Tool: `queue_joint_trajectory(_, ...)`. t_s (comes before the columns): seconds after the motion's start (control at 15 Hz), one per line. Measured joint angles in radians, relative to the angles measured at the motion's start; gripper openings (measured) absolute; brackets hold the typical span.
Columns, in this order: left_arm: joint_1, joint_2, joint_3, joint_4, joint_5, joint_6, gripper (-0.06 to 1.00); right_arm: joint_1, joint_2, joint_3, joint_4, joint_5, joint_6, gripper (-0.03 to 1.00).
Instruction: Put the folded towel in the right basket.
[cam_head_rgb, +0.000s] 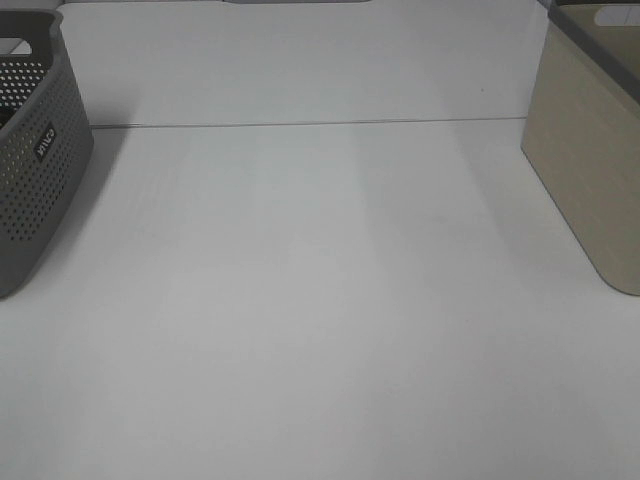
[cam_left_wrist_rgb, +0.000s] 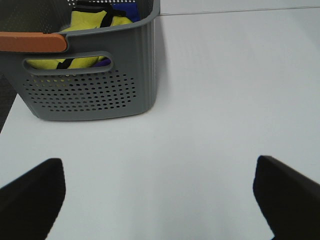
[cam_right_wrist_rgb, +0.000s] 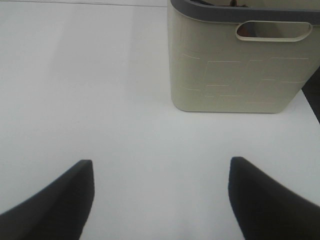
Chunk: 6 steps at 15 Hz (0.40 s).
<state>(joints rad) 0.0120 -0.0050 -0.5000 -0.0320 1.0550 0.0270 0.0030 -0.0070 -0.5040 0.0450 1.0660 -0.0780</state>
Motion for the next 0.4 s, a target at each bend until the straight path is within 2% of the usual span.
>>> queue_joint_trajectory(0.4, 0.000, 0.000, 0.000, 0.000, 0.000, 0.000, 0.97, 0.000, 0.000, 0.000, 0.000, 0.000, 0.000, 0.71)
